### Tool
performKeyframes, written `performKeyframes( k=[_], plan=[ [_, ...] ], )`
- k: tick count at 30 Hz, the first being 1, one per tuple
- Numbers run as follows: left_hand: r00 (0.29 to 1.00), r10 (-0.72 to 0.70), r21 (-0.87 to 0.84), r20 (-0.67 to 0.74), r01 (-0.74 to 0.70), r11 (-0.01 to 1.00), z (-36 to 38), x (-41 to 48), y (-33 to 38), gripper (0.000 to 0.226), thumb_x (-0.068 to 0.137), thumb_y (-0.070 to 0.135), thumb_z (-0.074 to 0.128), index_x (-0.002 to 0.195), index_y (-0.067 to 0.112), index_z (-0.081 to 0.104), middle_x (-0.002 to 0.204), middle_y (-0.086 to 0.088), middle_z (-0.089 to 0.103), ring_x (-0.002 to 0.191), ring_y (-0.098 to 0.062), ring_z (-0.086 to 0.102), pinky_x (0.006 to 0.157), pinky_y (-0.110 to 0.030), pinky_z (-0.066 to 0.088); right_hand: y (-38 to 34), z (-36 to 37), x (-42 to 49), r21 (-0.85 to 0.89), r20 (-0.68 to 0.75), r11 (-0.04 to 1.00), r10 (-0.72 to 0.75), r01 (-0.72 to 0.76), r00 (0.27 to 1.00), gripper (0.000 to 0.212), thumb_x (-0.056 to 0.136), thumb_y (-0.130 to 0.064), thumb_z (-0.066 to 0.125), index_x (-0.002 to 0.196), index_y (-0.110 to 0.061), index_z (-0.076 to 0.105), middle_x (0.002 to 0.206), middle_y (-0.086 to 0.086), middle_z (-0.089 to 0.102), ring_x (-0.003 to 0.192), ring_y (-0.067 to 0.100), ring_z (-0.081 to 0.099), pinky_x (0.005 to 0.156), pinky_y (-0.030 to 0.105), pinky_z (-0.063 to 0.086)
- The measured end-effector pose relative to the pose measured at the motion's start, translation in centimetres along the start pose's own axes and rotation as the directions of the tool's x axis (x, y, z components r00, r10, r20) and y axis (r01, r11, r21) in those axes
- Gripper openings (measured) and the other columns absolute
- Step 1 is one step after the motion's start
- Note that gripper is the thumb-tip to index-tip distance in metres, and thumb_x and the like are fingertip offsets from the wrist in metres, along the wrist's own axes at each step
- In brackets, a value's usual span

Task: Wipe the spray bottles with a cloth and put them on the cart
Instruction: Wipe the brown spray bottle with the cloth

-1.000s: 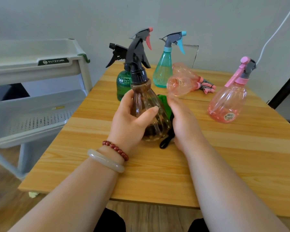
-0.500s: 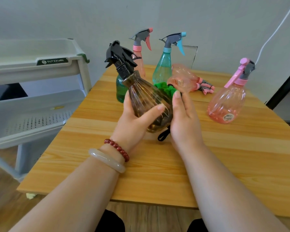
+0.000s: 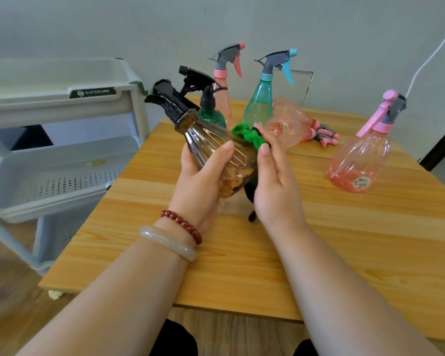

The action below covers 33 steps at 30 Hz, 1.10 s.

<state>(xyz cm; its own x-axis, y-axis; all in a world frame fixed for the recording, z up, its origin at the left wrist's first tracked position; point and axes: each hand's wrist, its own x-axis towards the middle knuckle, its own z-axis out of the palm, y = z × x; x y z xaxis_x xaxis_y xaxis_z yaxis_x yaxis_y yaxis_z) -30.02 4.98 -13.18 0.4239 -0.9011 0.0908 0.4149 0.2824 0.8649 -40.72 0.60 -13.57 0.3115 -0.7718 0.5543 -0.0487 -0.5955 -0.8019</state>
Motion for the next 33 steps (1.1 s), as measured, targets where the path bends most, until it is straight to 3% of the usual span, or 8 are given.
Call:
performKeyframes(
  k=[6,10,13,17,21,27,31,33],
  plan=[
    [0.998,0.057,0.044,0.017,-0.058,0.997,0.0,-0.2,-0.5,0.048,0.101,0.011,0.055,0.145,0.008,0.038,0.112,0.006,0.063,0.094,0.014,0.065,0.081,-0.01,0.05,-0.4,-0.1,-1.1,-0.182,0.119,0.919,-0.332,0.349,0.936,0.036,0.101,-0.016,0.049,0.136,-0.011,0.054,0.149,-0.001,0.043,0.148,0.018,0.027,0.121,0.028,0.022],
    [0.995,0.097,0.142,-0.02,-0.094,0.985,-0.3,-0.2,0.1,0.053,0.082,0.034,0.07,0.13,0.022,0.051,0.116,-0.005,0.071,0.108,-0.022,0.069,0.096,-0.048,0.054,-0.3,0.2,-0.6,-0.004,0.029,0.992,-0.126,0.126,0.992,0.048,0.092,-0.035,0.06,0.138,-0.023,0.051,0.149,0.0,0.048,0.141,0.01,0.038,0.117,0.033,0.032],
    [0.996,0.076,0.206,-0.044,-0.066,0.976,0.0,-0.4,0.2,0.066,0.079,0.054,0.068,0.136,0.028,0.046,0.119,0.001,0.07,0.109,-0.019,0.068,0.096,-0.047,0.055,-0.1,-0.1,-0.4,0.152,0.062,0.988,0.011,-0.021,0.998,0.07,0.081,-0.045,0.071,0.142,-0.022,0.044,0.141,0.002,0.052,0.133,0.017,0.049,0.111,0.044,0.041],
    [0.988,0.077,0.256,-0.131,-0.042,0.966,0.1,-0.5,0.0,0.054,0.091,0.057,0.059,0.131,0.024,0.044,0.106,0.001,0.072,0.099,-0.016,0.071,0.092,-0.047,0.057,0.2,-0.1,-0.3,0.082,0.026,0.996,0.025,-0.028,0.999,0.075,0.08,-0.051,0.068,0.143,-0.019,0.043,0.138,0.001,0.054,0.129,0.011,0.051,0.11,0.035,0.042],
    [0.996,0.067,0.173,0.057,-0.076,0.982,0.4,-0.5,-0.6,0.077,0.075,0.047,0.072,0.144,0.033,0.04,0.125,0.001,0.069,0.117,-0.02,0.065,0.099,-0.05,0.052,-0.1,-0.2,-0.3,0.123,-0.03,0.991,0.056,-0.051,0.998,0.07,0.081,-0.054,0.063,0.14,-0.022,0.042,0.133,-0.006,0.058,0.12,-0.006,0.054,0.094,0.006,0.04],
    [0.996,0.062,0.063,0.062,-0.066,0.996,0.2,-0.2,-0.3,0.054,0.087,0.035,0.06,0.139,0.027,0.046,0.121,-0.006,0.069,0.11,-0.025,0.068,0.088,-0.048,0.058,-0.1,0.0,-0.4,-0.071,0.015,0.968,-0.239,0.24,0.971,0.043,0.103,-0.021,0.043,0.144,-0.013,0.039,0.152,0.002,0.039,0.146,0.012,0.029,0.12,0.027,0.023],
    [0.988,0.142,0.152,0.056,-0.149,0.977,-0.3,-0.2,-0.4,0.046,0.102,0.021,0.052,0.146,0.016,0.041,0.115,0.003,0.07,0.108,-0.004,0.067,0.084,-0.025,0.057,-0.2,0.3,-0.5,-0.195,0.134,0.889,-0.393,0.413,0.91,0.042,0.102,-0.015,0.042,0.143,-0.01,0.041,0.154,0.002,0.031,0.151,0.027,0.016,0.123,0.032,0.012],
    [0.989,0.136,0.143,0.065,-0.144,0.979,-0.5,-0.1,-0.6,0.058,0.094,0.03,0.061,0.147,0.023,0.039,0.124,-0.004,0.068,0.113,-0.018,0.067,0.092,-0.042,0.056,0.1,0.2,-0.4,-0.141,0.065,0.943,-0.296,0.303,0.953,0.04,0.104,-0.017,0.04,0.144,-0.014,0.043,0.151,-0.004,0.036,0.148,0.011,0.025,0.121,0.024,0.018]
  ],
)
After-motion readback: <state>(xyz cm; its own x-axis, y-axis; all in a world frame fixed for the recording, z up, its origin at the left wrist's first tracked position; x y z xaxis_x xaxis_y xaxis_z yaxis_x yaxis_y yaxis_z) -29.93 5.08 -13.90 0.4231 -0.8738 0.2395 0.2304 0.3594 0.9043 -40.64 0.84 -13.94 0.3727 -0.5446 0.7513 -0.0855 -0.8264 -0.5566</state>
